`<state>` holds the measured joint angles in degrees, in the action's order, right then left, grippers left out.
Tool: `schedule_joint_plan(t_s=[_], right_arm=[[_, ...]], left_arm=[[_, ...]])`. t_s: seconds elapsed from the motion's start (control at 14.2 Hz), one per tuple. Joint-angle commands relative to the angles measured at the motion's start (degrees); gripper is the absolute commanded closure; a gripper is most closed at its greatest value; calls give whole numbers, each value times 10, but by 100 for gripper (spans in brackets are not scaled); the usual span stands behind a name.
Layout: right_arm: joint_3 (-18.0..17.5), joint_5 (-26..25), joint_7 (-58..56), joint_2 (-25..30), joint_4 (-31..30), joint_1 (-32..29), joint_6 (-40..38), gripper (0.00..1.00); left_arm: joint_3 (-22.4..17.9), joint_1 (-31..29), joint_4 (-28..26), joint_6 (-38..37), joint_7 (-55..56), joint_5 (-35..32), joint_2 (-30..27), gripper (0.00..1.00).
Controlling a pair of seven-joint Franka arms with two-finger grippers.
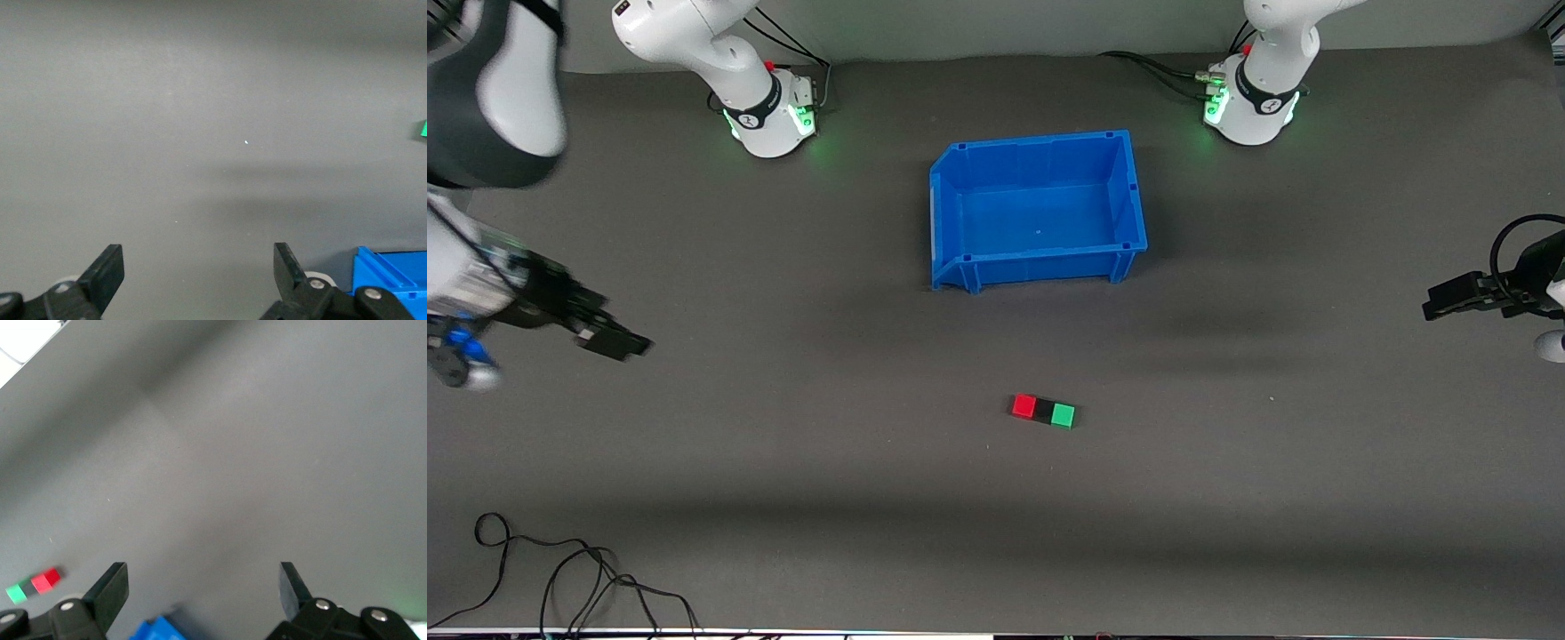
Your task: Attach green and red cubes to black cube
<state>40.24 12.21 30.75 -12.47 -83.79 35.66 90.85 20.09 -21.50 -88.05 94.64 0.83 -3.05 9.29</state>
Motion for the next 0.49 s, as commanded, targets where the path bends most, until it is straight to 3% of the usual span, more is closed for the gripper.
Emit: schedule_joint_plan(t_s=[0.0, 0.21, 0.35, 0.42], right_arm=[[-67, -38, -120, 46, -28, -81, 5, 0], [-193, -101, -192, 78, -36, -199, 6, 0], [-280, -115, -247, 96, -48, -284, 12, 0], [-306, -115, -282, 98, -51, -315, 17, 0]], left_arm=[[-1, 1, -5, 5, 28, -16, -9, 0], [-2, 0, -14, 5, 36, -16, -22, 0], [-2, 0, -14, 1, 37, -16, -23, 0], [-2, 1, -14, -4, 37, -16, -28, 0]])
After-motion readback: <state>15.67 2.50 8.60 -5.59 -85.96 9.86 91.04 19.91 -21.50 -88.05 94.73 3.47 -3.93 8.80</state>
